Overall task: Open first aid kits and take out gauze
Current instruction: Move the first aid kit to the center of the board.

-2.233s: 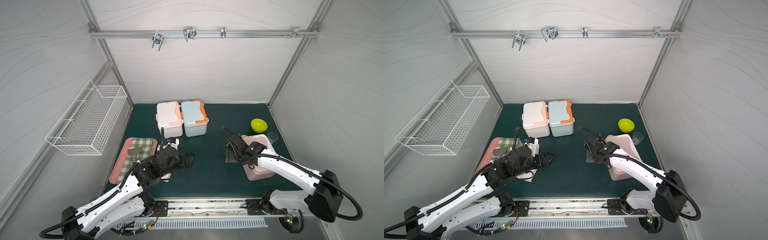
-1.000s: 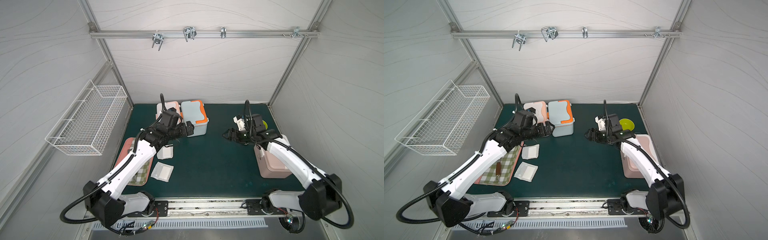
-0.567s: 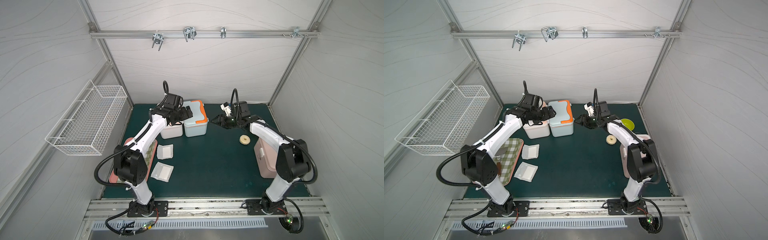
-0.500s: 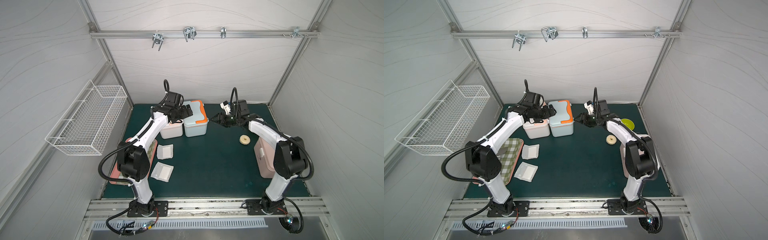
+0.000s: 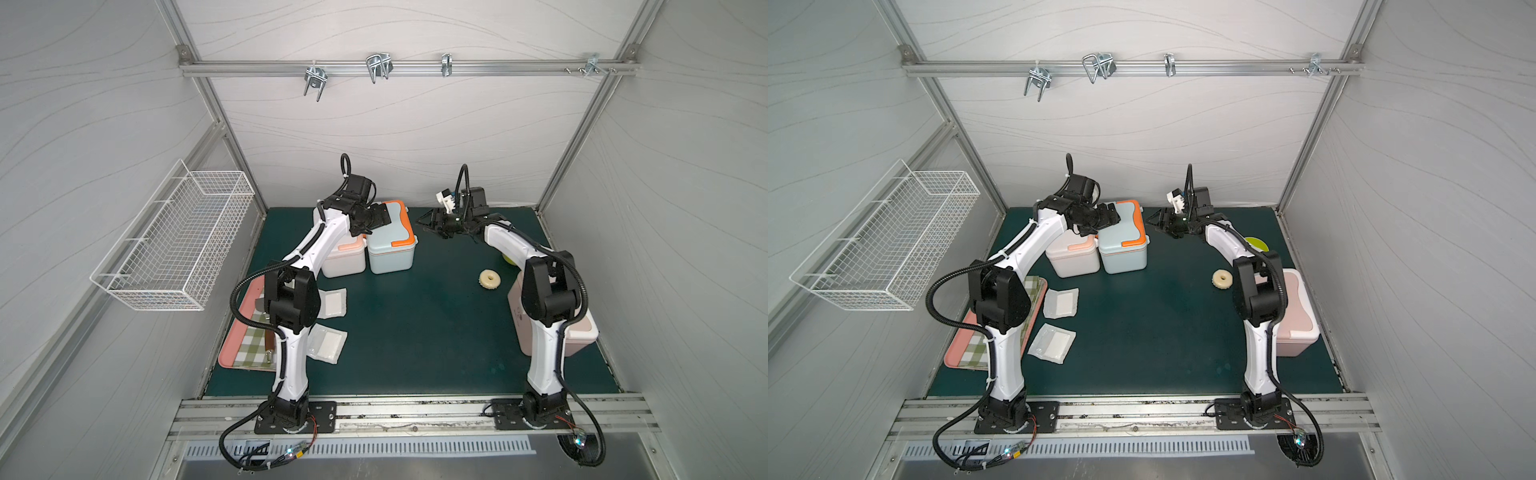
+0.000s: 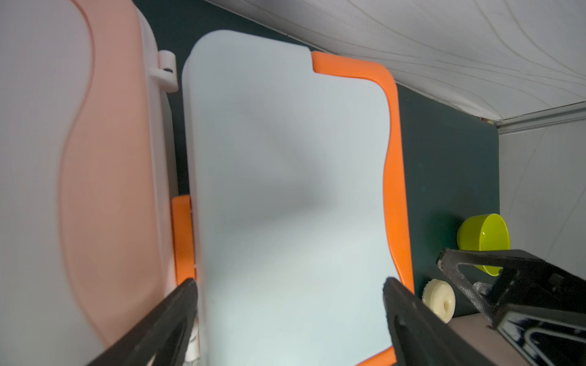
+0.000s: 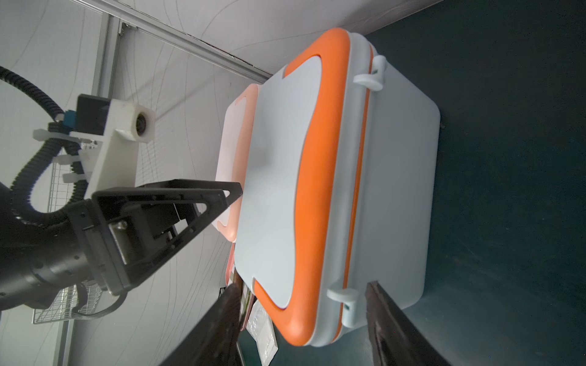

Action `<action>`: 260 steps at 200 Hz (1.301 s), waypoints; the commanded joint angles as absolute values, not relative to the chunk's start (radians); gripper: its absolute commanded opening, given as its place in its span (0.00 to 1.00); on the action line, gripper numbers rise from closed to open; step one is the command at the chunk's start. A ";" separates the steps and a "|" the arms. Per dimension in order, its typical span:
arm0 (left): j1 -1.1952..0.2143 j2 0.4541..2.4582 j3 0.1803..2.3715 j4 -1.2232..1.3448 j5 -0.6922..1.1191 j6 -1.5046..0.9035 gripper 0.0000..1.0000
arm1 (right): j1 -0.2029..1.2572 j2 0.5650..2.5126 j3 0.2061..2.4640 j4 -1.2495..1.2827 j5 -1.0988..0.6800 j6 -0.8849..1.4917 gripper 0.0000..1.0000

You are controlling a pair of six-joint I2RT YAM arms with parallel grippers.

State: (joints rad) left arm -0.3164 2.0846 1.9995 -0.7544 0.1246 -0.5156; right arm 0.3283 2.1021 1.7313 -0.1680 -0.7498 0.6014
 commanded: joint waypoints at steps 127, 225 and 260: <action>-0.421 2.185 2.145 -0.759 0.195 -0.535 0.92 | 0.320 2.201 1.795 -0.194 -0.841 0.622 0.66; -0.532 2.027 1.909 -0.657 0.231 -0.564 0.92 | 0.307 1.898 1.410 -0.191 -0.830 0.560 0.66; -0.576 1.927 1.718 -0.575 0.253 -0.587 0.92 | 0.308 1.775 1.253 -0.213 -0.812 0.531 0.67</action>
State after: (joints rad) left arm -0.5171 1.9957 1.7958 -0.6811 0.1486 -0.5583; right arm 0.2836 1.8660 1.3312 -0.1890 -0.7708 0.5682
